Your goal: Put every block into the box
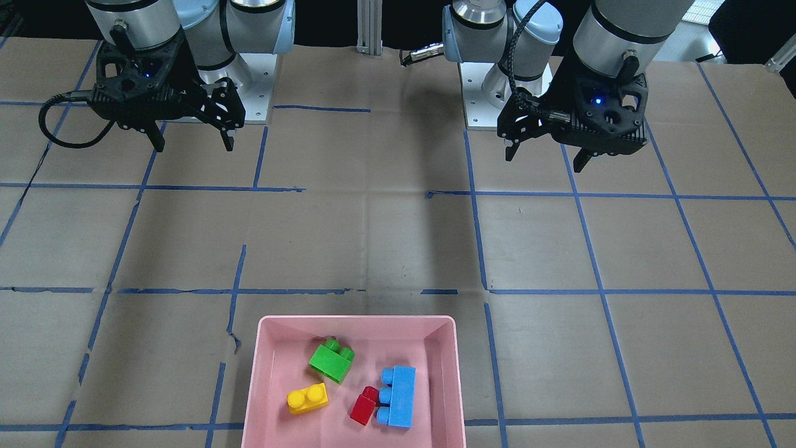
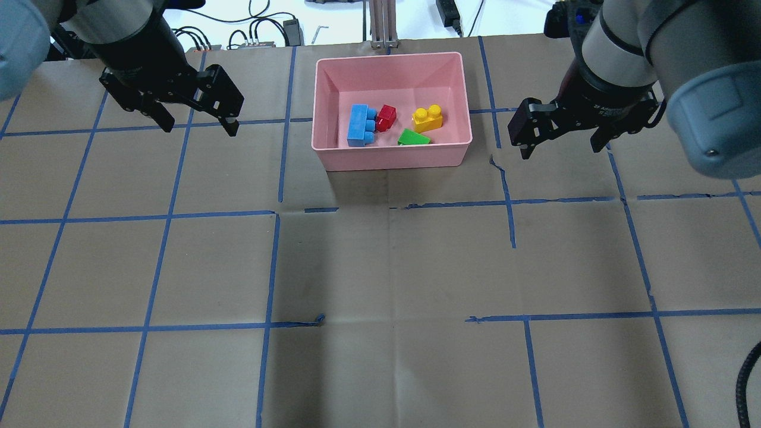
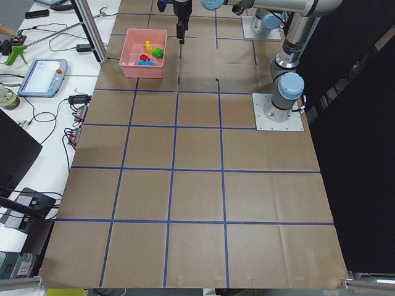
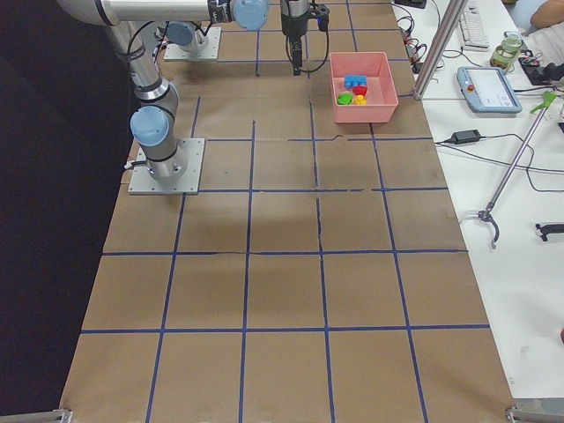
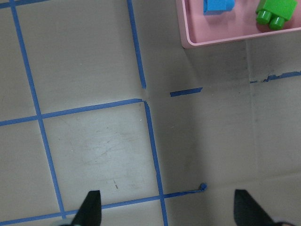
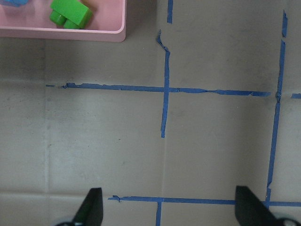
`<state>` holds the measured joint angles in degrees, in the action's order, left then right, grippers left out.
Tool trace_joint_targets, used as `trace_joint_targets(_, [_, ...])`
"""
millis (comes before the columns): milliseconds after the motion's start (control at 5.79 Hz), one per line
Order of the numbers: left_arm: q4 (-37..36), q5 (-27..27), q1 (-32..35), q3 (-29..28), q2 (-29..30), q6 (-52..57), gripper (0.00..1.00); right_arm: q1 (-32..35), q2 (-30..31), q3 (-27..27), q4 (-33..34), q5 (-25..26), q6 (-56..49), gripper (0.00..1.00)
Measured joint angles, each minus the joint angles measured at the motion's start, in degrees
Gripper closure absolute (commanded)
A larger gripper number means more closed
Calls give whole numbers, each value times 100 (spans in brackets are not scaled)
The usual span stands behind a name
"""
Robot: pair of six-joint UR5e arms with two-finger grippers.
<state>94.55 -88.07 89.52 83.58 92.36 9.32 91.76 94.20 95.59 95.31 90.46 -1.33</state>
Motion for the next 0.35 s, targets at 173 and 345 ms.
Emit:
trace_joint_targets(173, [5, 0, 1, 3, -5, 0, 1, 0, -25, -7, -3, -2, 1, 1])
trace_joint_targets(345, [9, 0, 1, 6, -7, 0, 1, 0, -30, -6, -4, -2, 1, 1])
